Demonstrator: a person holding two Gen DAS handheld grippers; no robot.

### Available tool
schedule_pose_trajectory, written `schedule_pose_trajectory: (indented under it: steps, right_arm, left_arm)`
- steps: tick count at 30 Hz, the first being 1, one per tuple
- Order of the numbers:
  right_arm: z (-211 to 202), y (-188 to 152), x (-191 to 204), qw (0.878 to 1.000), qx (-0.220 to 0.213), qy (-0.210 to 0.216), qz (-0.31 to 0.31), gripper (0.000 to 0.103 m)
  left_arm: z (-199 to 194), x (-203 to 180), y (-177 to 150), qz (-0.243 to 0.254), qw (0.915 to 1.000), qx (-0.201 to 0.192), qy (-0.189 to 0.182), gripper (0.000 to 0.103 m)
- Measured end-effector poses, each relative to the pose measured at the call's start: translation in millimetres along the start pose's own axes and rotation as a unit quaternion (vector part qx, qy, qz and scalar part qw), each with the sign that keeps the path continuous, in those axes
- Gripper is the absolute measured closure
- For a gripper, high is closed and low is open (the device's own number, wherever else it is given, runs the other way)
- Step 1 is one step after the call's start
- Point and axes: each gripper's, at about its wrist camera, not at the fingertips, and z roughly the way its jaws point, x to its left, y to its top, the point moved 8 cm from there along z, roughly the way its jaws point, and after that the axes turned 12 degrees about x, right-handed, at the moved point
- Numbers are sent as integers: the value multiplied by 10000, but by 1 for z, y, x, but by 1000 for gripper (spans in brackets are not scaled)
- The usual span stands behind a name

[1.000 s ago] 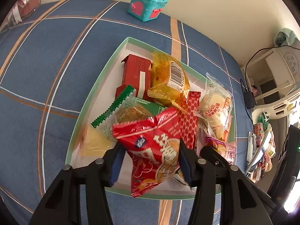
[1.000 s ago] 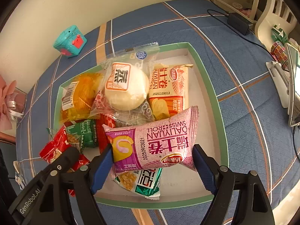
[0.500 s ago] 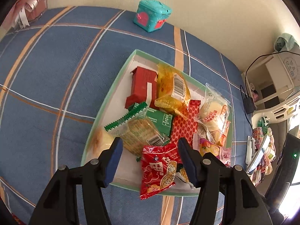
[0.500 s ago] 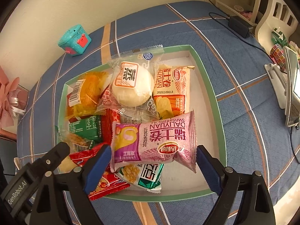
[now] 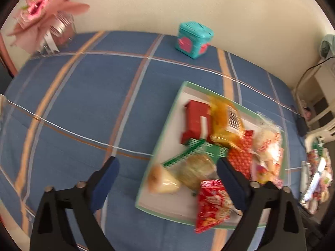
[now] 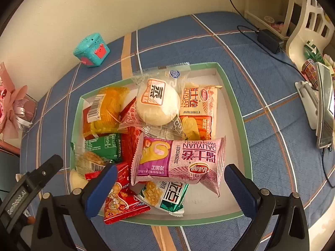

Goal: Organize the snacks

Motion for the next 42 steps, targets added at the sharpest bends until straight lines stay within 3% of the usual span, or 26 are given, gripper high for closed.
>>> schedule_pose_trajectory:
  steps: [3, 18, 27, 31, 42]
  right_arm:
    - [-5, -1, 2, 10000, -85, 12, -26, 0]
    - [-21, -16, 22, 9992, -314, 43, -258, 0]
    - [-24, -37, 32, 9985, -313, -15, -459, 0]
    - [-27, -48, 35, 9979, -322, -29, -561, 0]
    - [-38, -84, 46, 9949, -435, -48, -904, 0]
  left_arm:
    - [-3, 8, 1, 69, 9996, -81, 257, 2]
    - [-28, 18, -13, 308, 9961, -460, 693, 2]
    - [-41, 37, -32, 216, 9933, -455, 1037, 2]
    - [-46, 48, -44, 193, 9894, -399, 1383, 2]
    - [-64, 72, -76, 200, 9880, -478, 1457, 2]
